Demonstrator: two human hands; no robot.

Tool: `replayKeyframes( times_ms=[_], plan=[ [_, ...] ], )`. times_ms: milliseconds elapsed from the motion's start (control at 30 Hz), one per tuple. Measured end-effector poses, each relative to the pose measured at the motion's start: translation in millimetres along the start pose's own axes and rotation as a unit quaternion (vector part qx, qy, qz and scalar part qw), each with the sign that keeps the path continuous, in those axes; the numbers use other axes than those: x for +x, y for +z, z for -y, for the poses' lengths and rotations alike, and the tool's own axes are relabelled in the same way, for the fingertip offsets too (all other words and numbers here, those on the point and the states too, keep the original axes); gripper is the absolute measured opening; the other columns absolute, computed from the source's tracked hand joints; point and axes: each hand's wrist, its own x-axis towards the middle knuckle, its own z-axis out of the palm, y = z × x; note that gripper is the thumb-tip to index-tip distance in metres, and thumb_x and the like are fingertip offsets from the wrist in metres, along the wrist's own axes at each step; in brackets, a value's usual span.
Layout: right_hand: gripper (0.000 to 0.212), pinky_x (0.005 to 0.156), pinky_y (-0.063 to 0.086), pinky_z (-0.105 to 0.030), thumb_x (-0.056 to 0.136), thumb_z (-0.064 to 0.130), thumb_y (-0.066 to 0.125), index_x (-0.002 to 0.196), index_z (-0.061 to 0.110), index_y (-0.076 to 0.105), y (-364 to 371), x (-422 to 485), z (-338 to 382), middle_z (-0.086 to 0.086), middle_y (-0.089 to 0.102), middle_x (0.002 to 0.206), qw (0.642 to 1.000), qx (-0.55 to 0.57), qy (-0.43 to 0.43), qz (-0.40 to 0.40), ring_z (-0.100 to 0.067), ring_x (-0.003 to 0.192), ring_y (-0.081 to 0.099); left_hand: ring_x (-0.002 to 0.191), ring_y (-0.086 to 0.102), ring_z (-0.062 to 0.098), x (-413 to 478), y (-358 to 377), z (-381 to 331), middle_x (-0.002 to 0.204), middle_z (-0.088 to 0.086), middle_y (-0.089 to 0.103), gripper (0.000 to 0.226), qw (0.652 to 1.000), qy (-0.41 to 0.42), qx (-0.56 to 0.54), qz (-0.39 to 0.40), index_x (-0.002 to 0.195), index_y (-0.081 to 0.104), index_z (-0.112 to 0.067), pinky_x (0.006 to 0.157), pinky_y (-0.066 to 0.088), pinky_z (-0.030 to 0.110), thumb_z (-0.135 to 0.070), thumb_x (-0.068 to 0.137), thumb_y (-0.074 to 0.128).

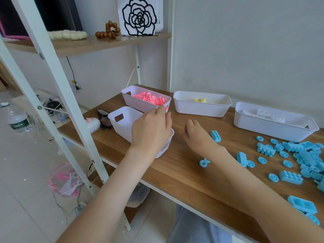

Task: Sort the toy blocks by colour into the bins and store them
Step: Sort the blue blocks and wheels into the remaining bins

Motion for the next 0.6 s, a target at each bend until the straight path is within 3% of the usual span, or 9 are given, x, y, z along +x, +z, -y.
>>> replayKeyframes(
  times_ms=[100, 200, 333, 400, 500, 600],
  plan=[
    [0.010, 0.054, 0.030, -0.015, 0.097, 0.018, 0.045, 0.091, 0.015, 0.038, -13, 11, 2, -0.001, 0.043, 0.093, 0.994, 0.083, -0.017, -0.069, -0.006, 0.064, 0.041, 0.065, 0.055, 0.016, 19, 10, 3, 0.078, -0.001, 0.059, 0.024, 0.997, -0.011, -0.016, 0.069, 0.097, 0.056, -0.014, 0.051, 0.039, 0.024, -0.031, 0.100, 0.039],
    [0.012, 0.057, 0.032, -0.017, 0.096, 0.018, 0.046, 0.087, 0.015, 0.039, -22, 19, 16, 0.004, 0.041, 0.084, 0.979, 0.156, -0.078, -0.107, -0.005, 0.067, 0.040, 0.069, 0.054, 0.015, 24, 21, 18, 0.080, -0.001, 0.056, 0.021, 0.994, -0.036, -0.005, 0.102, 0.098, 0.054, -0.013, 0.052, 0.039, 0.022, -0.028, 0.100, 0.039],
    [0.014, 0.061, 0.028, -0.020, 0.095, 0.018, 0.050, 0.087, 0.012, 0.040, -15, 29, 47, 0.000, 0.043, 0.086, 0.962, 0.191, -0.188, -0.061, -0.012, 0.073, 0.039, 0.064, 0.044, 0.017, 25, 25, 37, 0.067, -0.001, 0.049, 0.017, 0.990, -0.082, -0.056, 0.104, 0.084, 0.046, -0.015, 0.045, 0.021, 0.022, -0.019, 0.099, 0.040],
    [0.014, 0.063, 0.030, -0.021, 0.095, 0.021, 0.050, 0.089, 0.011, 0.041, -12, 36, 57, 0.000, 0.044, 0.087, 0.959, 0.199, -0.201, -0.014, -0.013, 0.073, 0.041, 0.065, 0.046, 0.018, 28, 27, 49, 0.066, -0.002, 0.048, 0.018, 0.983, -0.118, -0.102, 0.099, 0.084, 0.049, -0.013, 0.047, 0.024, 0.022, -0.019, 0.099, 0.041],
    [0.020, 0.067, 0.037, -0.022, 0.094, 0.026, 0.053, 0.099, 0.008, 0.047, -15, 49, 57, -0.002, 0.050, 0.091, 0.954, 0.220, -0.192, 0.067, -0.011, 0.074, 0.044, 0.075, 0.056, 0.022, 30, 36, 68, 0.079, 0.006, 0.060, 0.017, 0.975, -0.133, -0.125, 0.129, 0.092, 0.058, -0.009, 0.055, 0.035, 0.026, -0.019, 0.098, 0.045],
    [0.014, 0.071, 0.041, -0.022, 0.095, 0.018, 0.049, 0.105, 0.008, 0.049, -11, 63, 45, 0.003, 0.051, 0.090, 0.943, 0.294, -0.148, 0.049, -0.009, 0.078, 0.047, 0.086, 0.056, 0.014, 29, 44, 78, 0.097, 0.003, 0.066, 0.016, 0.969, -0.150, -0.132, 0.146, 0.101, 0.061, -0.013, 0.064, 0.040, 0.022, -0.019, 0.098, 0.046]
  ],
)
